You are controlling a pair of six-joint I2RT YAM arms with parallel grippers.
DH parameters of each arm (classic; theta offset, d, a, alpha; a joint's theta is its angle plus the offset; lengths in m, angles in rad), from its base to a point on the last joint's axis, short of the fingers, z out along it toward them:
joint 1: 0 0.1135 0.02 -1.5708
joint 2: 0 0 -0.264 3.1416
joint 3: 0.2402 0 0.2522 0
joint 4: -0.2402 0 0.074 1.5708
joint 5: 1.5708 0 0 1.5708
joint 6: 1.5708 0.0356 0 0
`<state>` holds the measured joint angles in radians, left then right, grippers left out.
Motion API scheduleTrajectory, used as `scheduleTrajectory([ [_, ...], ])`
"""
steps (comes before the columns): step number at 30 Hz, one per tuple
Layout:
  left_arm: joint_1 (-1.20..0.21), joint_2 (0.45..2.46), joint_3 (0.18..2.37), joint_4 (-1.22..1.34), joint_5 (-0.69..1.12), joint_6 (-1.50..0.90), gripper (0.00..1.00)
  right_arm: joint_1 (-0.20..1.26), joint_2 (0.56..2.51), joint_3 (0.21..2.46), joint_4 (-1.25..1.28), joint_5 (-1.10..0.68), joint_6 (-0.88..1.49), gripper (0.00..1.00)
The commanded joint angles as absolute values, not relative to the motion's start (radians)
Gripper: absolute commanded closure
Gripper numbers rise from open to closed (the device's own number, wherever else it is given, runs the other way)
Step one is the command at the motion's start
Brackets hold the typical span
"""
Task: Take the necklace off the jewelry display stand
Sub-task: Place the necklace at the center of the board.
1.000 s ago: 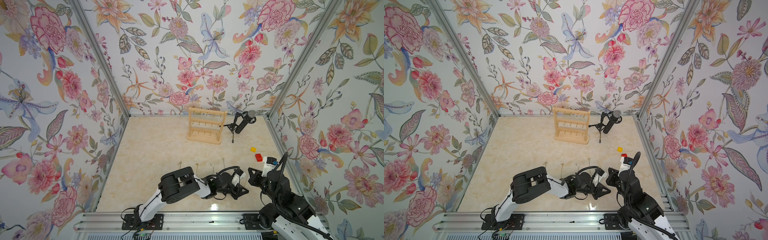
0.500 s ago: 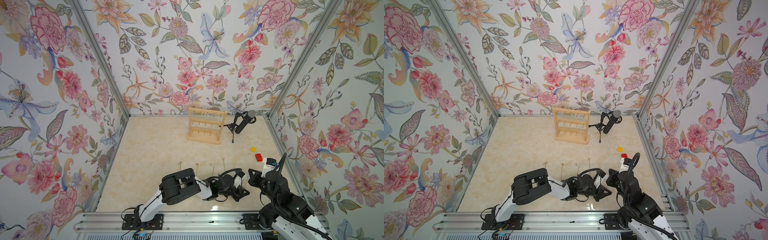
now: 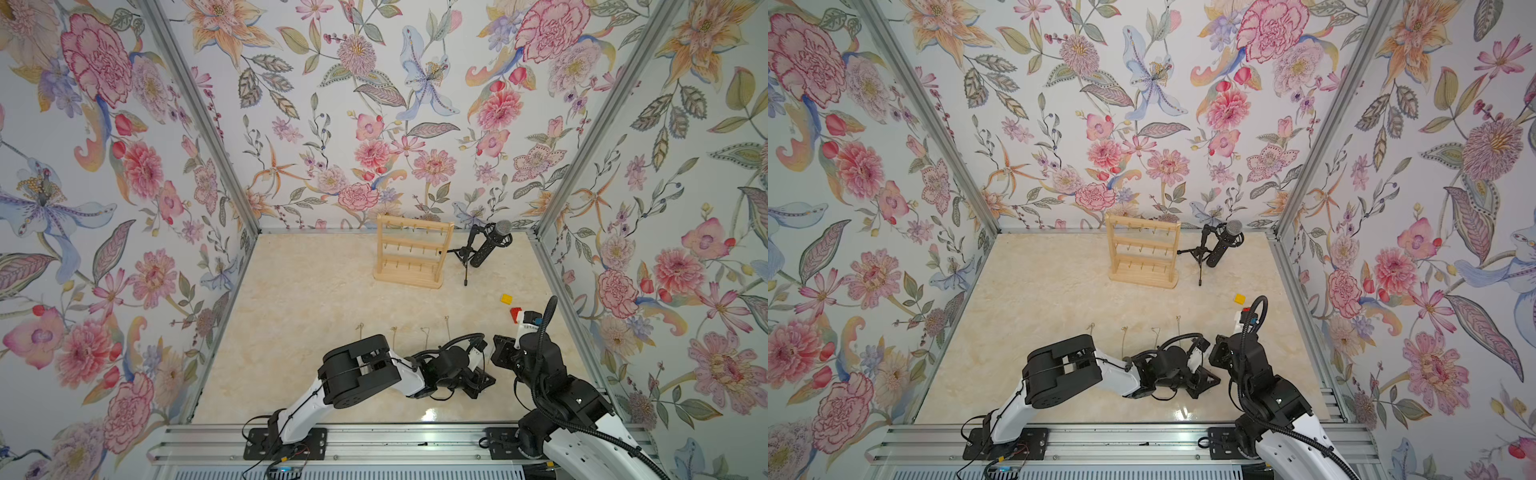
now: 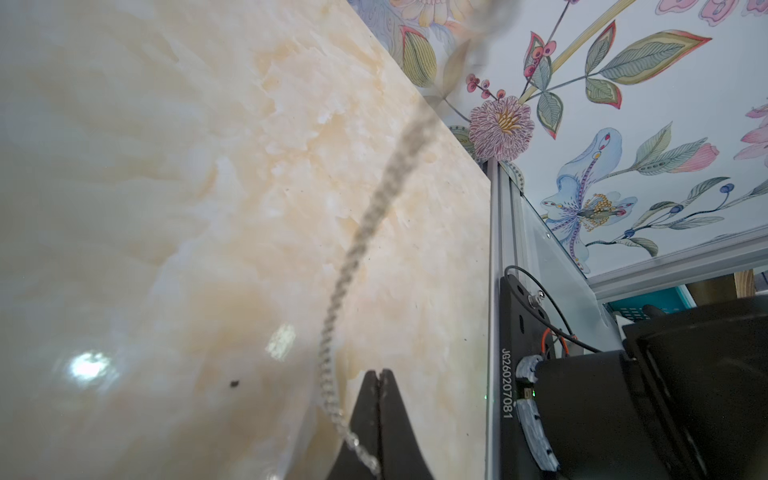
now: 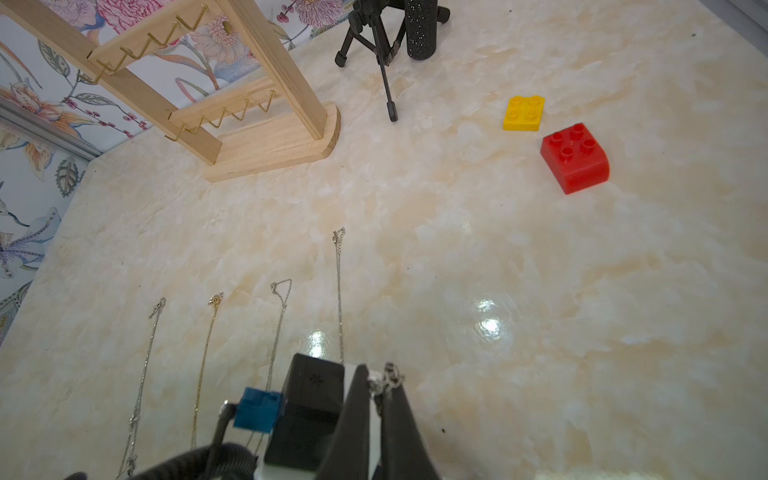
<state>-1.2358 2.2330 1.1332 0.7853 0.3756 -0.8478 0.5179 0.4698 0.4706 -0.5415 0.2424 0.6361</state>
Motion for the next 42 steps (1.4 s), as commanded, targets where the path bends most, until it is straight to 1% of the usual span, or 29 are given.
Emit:
scheduleTrajectory([
  [1,-1.217,2.235,1.142,0.789,0.345,-0.844,0.88,0.497,0.484,0.453,-0.486,0.224,0.605,1.0],
  [4,-1.216,2.236,1.144,0.781,0.341,-0.841,0.84,0.479,0.505,0.442,-0.461,0.199,0.595,1.0],
  [8,-1.215,2.24,1.148,0.772,0.337,-0.843,0.83,0.451,0.534,0.431,-0.434,0.169,0.578,1.0],
  [10,-1.213,2.243,1.149,0.769,0.338,-0.846,0.85,0.439,0.544,0.427,-0.419,0.154,0.572,1.0],
  [13,-1.21,2.247,1.151,0.754,0.338,-0.854,0.91,0.422,0.566,0.423,-0.401,0.137,0.562,1.0],
  [16,-1.207,2.252,1.154,0.732,0.333,-0.864,0.92,0.402,0.604,0.425,-0.377,0.116,0.548,1.0],
  [25,-1.2,2.247,1.158,0.681,0.305,-0.871,0.87,0.356,0.73,0.442,-0.307,0.071,0.526,1.0],
  [42,-1.193,2.228,1.158,0.607,0.233,-0.882,0.85,0.304,0.917,0.456,-0.23,0.05,0.52,1.0],
])
